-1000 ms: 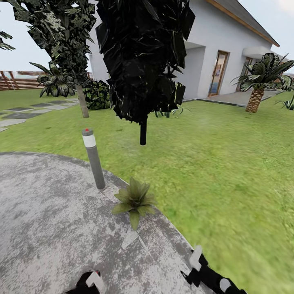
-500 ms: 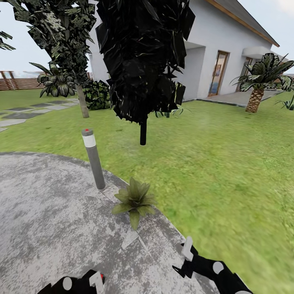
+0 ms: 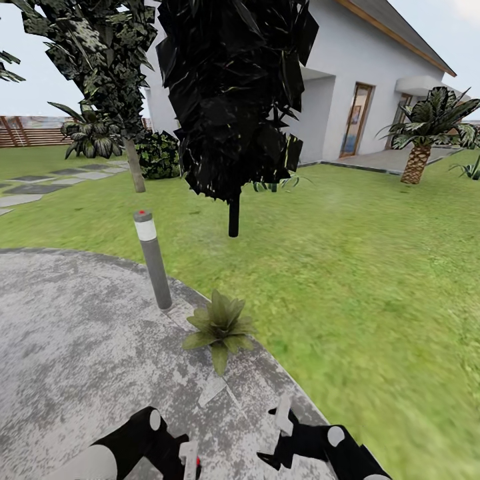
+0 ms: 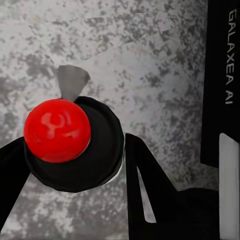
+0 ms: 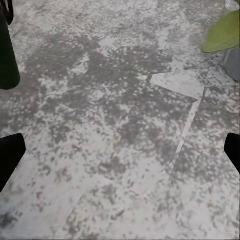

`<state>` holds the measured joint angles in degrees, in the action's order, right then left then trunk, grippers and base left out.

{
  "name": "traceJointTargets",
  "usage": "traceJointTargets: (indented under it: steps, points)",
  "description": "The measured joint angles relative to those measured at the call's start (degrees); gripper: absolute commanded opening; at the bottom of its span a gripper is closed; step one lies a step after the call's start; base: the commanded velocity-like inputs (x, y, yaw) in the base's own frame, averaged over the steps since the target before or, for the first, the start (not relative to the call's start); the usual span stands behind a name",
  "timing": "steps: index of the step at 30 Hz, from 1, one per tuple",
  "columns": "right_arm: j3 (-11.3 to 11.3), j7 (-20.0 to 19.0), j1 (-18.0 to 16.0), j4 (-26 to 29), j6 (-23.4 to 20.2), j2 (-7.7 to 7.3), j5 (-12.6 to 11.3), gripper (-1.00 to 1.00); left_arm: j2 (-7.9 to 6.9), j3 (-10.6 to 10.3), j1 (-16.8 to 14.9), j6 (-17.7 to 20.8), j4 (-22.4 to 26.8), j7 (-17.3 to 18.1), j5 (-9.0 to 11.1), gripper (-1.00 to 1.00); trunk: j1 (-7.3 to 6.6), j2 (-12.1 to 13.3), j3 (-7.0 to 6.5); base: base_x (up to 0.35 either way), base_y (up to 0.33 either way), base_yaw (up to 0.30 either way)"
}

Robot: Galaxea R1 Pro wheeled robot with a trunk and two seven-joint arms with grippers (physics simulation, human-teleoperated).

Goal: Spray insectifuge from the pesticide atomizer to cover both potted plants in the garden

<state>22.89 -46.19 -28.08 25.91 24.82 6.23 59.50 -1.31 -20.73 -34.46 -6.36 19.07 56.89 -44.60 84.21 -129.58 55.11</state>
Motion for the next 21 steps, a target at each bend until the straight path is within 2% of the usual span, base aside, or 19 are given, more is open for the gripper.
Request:
traceJointTargets:
  steps: [5,8,13,14,21]
  points:
    - [0.0,-3.1,0.0,0.0,0.0,0.16,0.0,1.00,0.18,0.0,-0.1,0.0,0.0,0.3,-0.4,-1.00,0.00,0.0,0.00,0.000,0.000,0.000]
    - [0.0,-7.3,-0.1,0.0,0.0,0.43,-0.1,1.00,0.54,0.0,-0.1,0.0,0.1,0.3,-0.4,-1.00,0.00,0.0,0.00,0.000,0.000,0.000]
    - [0.0,-9.0,-0.1,-0.1,0.0,2.72,-0.1,1.00,1.86,0.0,-0.2,0.1,0.1,1.1,-0.6,-1.00,0.00,0.0,0.00,0.000,0.000,0.000]
    - [0.0,-9.0,-0.1,-0.2,0.0,3.36,-0.1,-1.00,2.06,0.0,-0.2,0.1,0.1,1.3,-0.6,-1.00,0.00,0.0,0.00,0.000,0.000,0.000]
    - [0.0,-9.1,-0.1,-0.3,0.1,3.69,-0.1,-1.00,3.67,-0.1,-0.4,0.2,0.1,2.1,-0.7,-1.00,0.00,0.0,0.00,0.000,0.000,0.000]
